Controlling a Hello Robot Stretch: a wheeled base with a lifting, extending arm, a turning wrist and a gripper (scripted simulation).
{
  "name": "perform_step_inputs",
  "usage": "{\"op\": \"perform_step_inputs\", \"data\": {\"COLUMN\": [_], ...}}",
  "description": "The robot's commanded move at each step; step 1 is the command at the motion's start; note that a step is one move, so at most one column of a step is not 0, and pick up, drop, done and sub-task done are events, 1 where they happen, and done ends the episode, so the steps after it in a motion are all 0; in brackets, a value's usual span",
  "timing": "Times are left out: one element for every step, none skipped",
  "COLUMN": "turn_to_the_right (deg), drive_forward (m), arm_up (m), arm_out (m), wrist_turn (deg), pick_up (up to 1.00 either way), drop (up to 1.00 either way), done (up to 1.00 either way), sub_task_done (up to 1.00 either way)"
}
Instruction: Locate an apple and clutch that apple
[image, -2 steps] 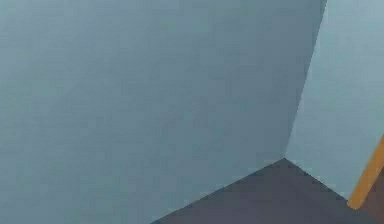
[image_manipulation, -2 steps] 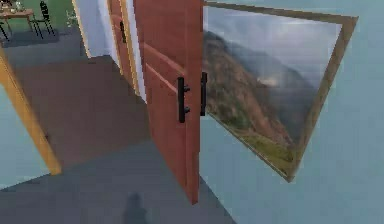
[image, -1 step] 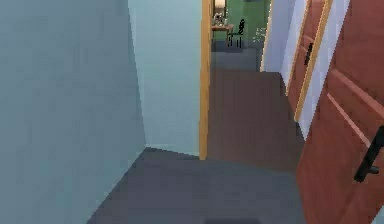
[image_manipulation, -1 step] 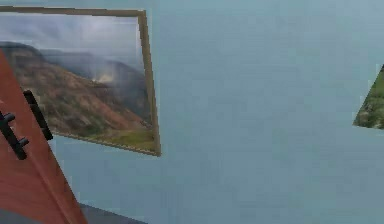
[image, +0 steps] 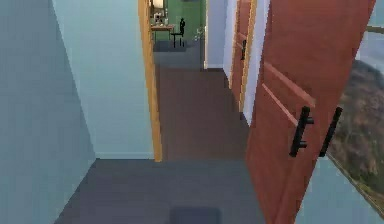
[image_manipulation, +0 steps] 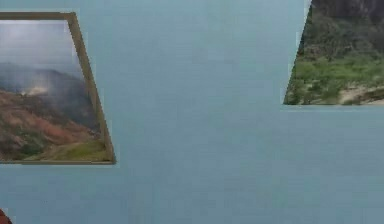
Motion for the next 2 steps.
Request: {"op": "perform_step_inputs", "data": {"turn_to_the_right": [0.0,0.0], "drive_forward": [1.00,0.65], "arm_up": [0.00,0.00], "arm_out": [0.00,0.00], "wrist_turn": [0.0,0.0], "pick_up": [0.00,0.00], "drop": [0.00,0.00], "done": [0.00,0.00], "sub_task_done": [0.00,0.00]}}
